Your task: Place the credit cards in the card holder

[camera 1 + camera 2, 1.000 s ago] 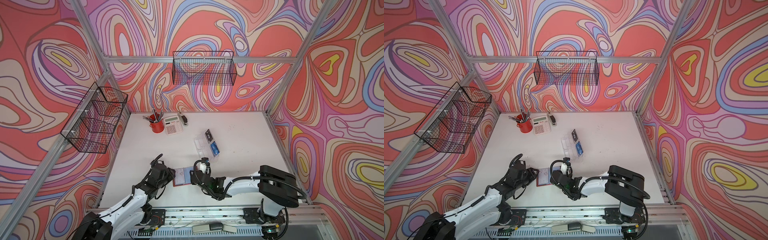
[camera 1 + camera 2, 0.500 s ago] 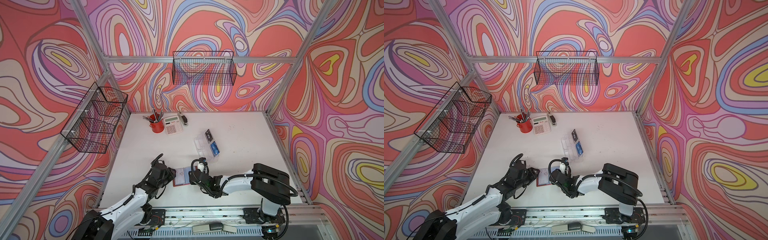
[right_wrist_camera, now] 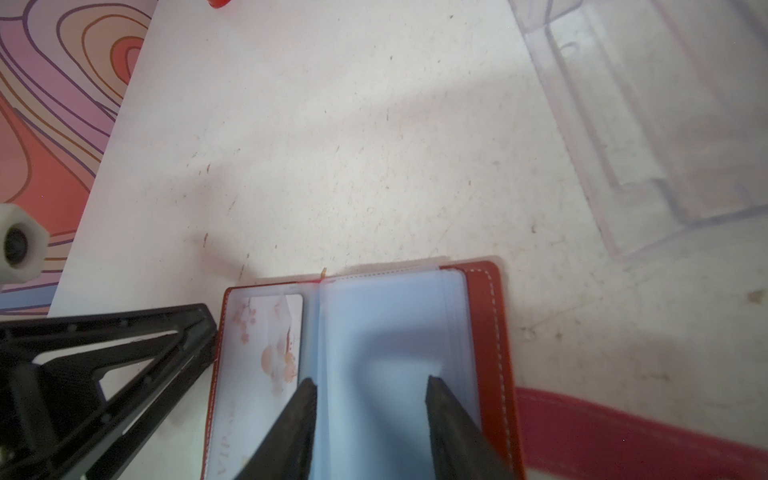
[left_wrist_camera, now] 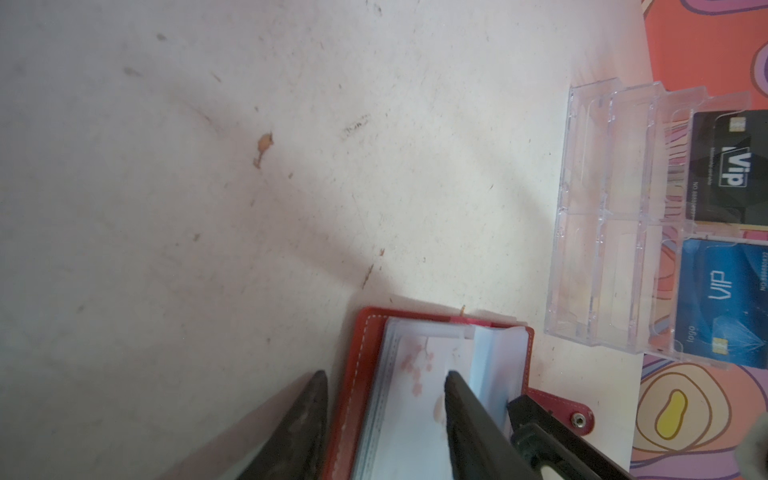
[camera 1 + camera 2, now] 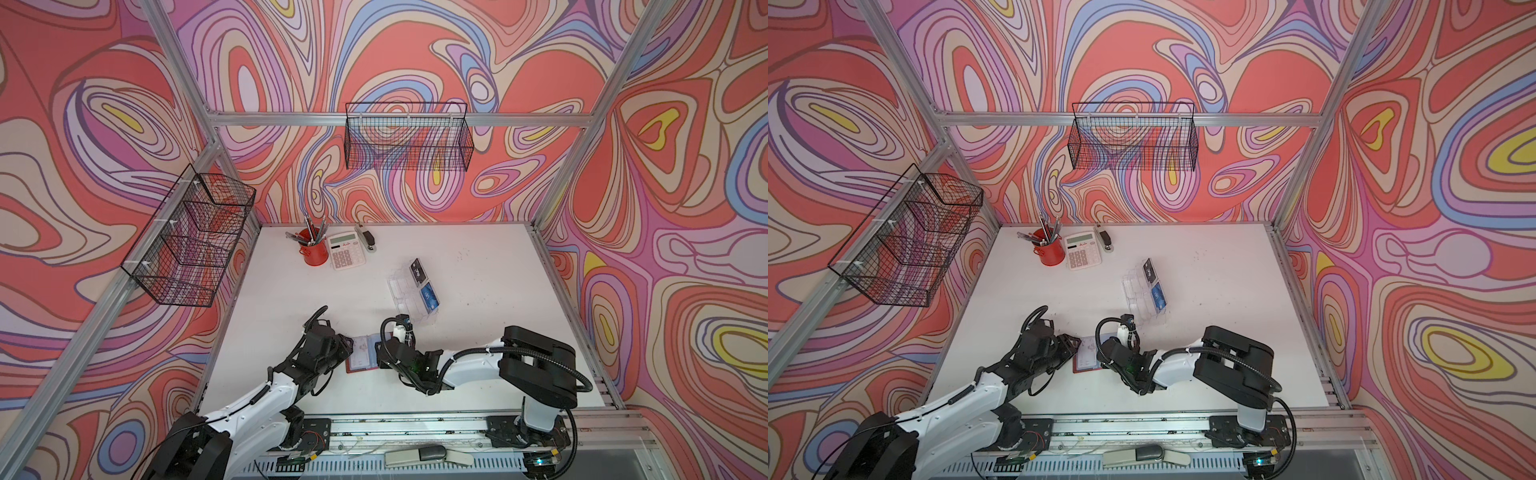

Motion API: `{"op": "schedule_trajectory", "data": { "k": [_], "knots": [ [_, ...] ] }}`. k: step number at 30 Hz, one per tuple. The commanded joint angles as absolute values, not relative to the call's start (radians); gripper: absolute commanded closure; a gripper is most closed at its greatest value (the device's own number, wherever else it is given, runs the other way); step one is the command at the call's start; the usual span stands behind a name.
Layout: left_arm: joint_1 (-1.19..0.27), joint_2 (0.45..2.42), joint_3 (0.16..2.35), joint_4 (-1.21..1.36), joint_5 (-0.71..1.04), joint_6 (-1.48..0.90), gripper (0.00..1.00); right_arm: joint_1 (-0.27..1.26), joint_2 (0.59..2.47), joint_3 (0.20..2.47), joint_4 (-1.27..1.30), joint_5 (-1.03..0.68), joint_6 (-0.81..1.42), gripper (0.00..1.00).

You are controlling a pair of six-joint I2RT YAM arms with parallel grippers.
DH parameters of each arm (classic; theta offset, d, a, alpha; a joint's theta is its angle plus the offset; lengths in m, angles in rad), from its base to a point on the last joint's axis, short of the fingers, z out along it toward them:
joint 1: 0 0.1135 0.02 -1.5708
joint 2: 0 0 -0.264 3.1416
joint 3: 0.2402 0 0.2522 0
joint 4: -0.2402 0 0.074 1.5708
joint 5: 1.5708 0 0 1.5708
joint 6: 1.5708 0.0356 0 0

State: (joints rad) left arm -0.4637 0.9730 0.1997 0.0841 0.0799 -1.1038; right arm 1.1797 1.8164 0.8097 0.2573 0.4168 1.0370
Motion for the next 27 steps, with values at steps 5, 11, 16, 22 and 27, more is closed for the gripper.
{"op": "schedule_trajectory", "data": {
  "k": [5,11,16,22,27],
  "knots": [
    [-0.465,0.992,0.218,0.086,0.086,-1.107,0.51,1.175,1.855,0.830,0.231,0.384,1.035,0.59],
    [-0.463,1.002,0.222,0.090,0.091,-1.108,0.51,1.169,1.856,0.835,0.221,0.383,1.032,0.60],
    [-0.464,1.003,0.222,0.091,0.093,-1.109,0.51,1.167,1.801,0.832,0.151,0.438,1.027,0.61],
    [-0.464,1.002,0.223,0.091,0.095,-1.109,0.51,1.165,1.767,0.801,0.136,0.470,1.030,0.59],
    [-0.464,1.002,0.222,0.091,0.092,-1.109,0.51,1.166,1.783,0.812,0.146,0.450,1.029,0.60]
  ]
}}
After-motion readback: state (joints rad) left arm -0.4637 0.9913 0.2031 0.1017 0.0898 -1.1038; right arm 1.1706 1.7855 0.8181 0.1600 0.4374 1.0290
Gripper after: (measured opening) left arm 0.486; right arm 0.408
